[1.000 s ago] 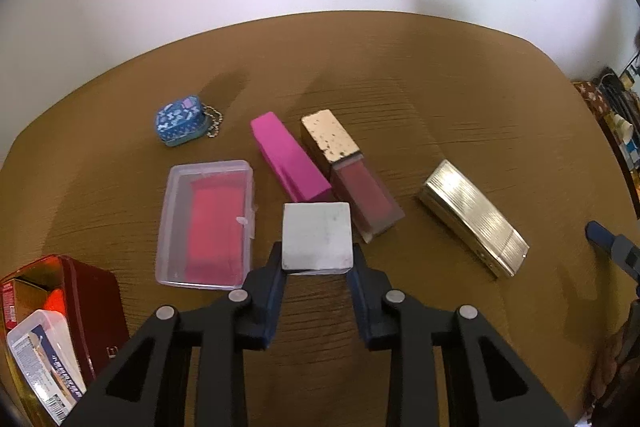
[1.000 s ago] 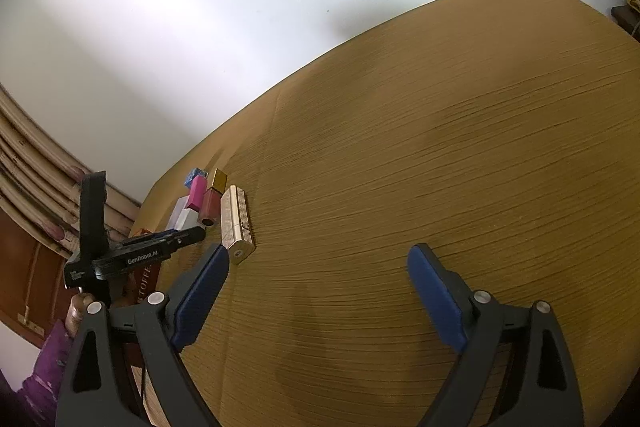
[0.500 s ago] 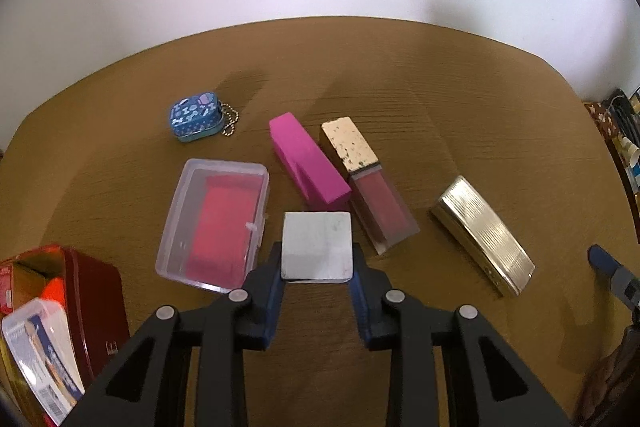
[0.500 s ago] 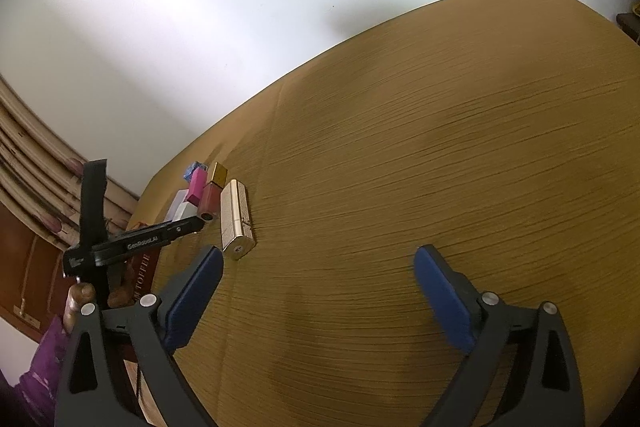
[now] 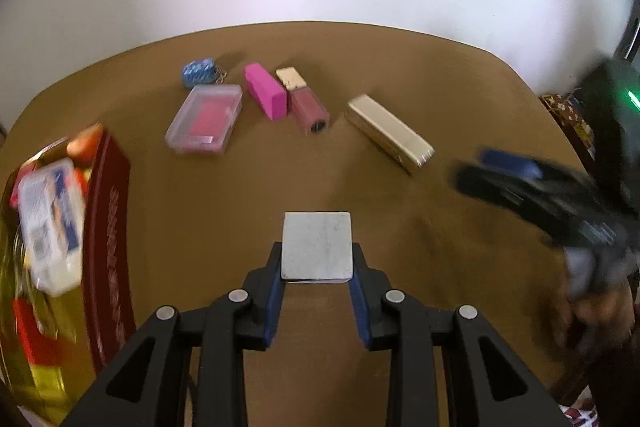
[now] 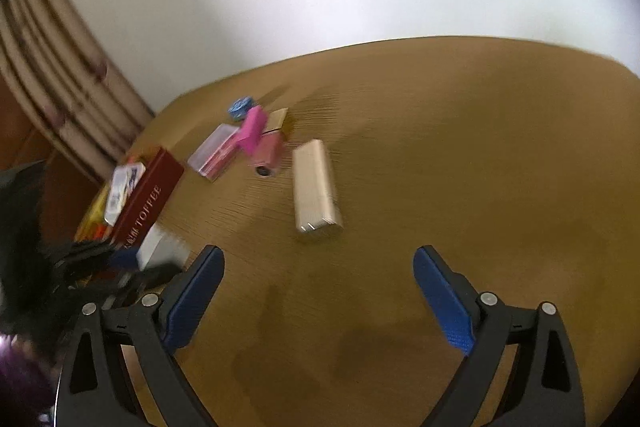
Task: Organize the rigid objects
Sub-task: 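Carry the white pad toward the tin while the right tool grasps the gold ribbed case, then release the white pad in the tin while the right tool lowers the gold case there, then move the left tool to the clear box with pink insert, then grasp the clear box with pink insert with the left tool and lift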
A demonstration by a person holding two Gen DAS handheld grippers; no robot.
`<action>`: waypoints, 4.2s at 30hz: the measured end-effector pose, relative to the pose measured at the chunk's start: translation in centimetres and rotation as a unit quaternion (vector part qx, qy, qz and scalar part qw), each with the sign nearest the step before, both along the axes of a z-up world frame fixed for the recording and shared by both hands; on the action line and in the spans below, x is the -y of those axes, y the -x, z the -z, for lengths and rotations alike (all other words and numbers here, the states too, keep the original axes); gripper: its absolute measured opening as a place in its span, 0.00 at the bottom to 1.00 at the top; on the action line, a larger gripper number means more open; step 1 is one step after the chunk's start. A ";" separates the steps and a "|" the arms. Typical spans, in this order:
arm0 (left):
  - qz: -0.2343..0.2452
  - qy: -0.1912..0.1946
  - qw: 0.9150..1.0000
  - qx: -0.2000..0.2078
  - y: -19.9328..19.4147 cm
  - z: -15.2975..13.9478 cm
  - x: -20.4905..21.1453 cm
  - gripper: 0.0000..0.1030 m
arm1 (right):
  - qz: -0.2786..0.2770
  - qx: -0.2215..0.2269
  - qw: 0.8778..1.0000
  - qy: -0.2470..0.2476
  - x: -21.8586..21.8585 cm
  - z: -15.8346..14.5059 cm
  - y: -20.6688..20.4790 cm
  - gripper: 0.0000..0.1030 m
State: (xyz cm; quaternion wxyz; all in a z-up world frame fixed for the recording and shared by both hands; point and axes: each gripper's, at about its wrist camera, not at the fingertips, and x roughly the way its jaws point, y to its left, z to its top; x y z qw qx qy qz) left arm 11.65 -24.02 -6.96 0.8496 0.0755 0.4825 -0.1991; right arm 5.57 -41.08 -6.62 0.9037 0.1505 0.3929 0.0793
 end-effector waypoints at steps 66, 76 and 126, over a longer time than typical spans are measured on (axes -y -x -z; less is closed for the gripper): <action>-0.306 -0.014 0.947 0.092 9.5 -6.8 -24.3 0.33 | -0.186 -0.087 0.977 -0.066 -25.9 -5.5 -4.9 0.28; -0.318 -0.003 0.942 0.106 10.5 -6.6 -26.5 0.33 | -0.102 -0.114 0.986 -0.069 -27.3 -3.0 -5.8 0.29; -0.018 -0.087 0.996 0.006 -11.7 -4.0 0.1 0.34 | 0.097 0.021 0.993 0.068 1.0 -0.8 3.7 0.83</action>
